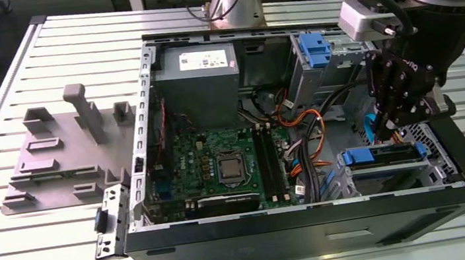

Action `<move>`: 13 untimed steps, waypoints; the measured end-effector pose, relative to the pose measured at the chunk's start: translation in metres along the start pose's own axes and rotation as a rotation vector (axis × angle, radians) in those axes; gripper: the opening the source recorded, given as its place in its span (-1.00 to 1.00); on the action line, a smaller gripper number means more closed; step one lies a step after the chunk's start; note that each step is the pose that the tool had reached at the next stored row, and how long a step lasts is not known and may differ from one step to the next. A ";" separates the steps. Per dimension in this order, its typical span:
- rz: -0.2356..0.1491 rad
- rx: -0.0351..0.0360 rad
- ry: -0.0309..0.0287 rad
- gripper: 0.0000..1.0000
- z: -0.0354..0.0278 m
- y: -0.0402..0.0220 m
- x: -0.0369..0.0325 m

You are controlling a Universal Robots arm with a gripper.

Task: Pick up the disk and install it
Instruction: 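Insert the second disk wire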

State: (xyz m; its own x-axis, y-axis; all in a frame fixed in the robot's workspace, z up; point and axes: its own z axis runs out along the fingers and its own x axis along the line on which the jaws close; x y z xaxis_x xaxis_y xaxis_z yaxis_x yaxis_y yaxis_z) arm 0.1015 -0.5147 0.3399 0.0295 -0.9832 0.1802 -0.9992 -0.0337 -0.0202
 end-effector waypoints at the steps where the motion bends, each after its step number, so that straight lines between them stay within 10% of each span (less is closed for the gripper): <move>1: 0.000 0.0001 -0.0034 -0.68 0.0006 0.0000 0.0019; 4: 0.001 0.0007 -0.0217 -0.68 0.0017 0.0002 0.0064; 13: 0.001 0.0007 -0.0230 -0.68 0.0033 0.0004 0.0126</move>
State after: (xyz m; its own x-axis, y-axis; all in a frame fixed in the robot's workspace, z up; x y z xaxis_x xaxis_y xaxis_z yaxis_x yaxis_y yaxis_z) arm 0.1016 -0.5277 0.3389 0.0296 -0.9871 0.1576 -0.9992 -0.0333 -0.0209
